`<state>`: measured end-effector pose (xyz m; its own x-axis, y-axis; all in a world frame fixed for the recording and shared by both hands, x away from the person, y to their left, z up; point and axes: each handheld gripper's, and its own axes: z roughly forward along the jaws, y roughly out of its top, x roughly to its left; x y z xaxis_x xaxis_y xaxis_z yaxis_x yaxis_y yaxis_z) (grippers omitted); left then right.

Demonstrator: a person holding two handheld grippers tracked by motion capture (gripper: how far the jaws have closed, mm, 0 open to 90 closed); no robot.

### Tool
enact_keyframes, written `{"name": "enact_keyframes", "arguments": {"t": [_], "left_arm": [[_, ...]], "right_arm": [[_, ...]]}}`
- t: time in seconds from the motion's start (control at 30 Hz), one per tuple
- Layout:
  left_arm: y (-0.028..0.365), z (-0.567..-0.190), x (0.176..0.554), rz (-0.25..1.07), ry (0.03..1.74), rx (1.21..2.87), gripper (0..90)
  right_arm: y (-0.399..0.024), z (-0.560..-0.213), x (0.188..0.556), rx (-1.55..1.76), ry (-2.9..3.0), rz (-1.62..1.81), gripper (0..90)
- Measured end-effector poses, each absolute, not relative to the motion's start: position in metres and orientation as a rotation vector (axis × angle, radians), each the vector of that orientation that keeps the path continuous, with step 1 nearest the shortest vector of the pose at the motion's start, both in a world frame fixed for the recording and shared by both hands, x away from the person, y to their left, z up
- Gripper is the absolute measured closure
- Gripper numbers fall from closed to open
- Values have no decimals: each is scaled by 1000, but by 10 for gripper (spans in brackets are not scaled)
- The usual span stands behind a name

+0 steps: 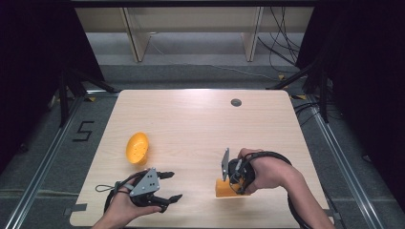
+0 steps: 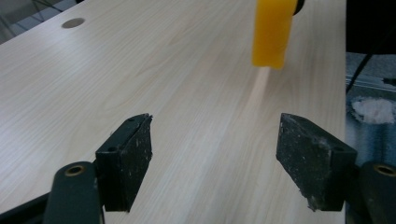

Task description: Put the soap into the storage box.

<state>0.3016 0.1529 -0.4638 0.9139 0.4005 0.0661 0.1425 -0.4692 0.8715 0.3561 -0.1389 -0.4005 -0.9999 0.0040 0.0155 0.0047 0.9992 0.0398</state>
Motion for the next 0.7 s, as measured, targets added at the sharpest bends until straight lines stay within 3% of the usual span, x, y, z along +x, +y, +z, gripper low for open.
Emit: {"name": "enact_keyframes", "arguments": {"t": [0.13,0.7], "left_arm": [[138,-465,305,229,325,2061,266],[88,-466,317,133,208,2055,298]], "right_arm": [[-130,-398,359,42,-3132,-51,619],[-108,-400,360,98,-3116,-58,619]]}}
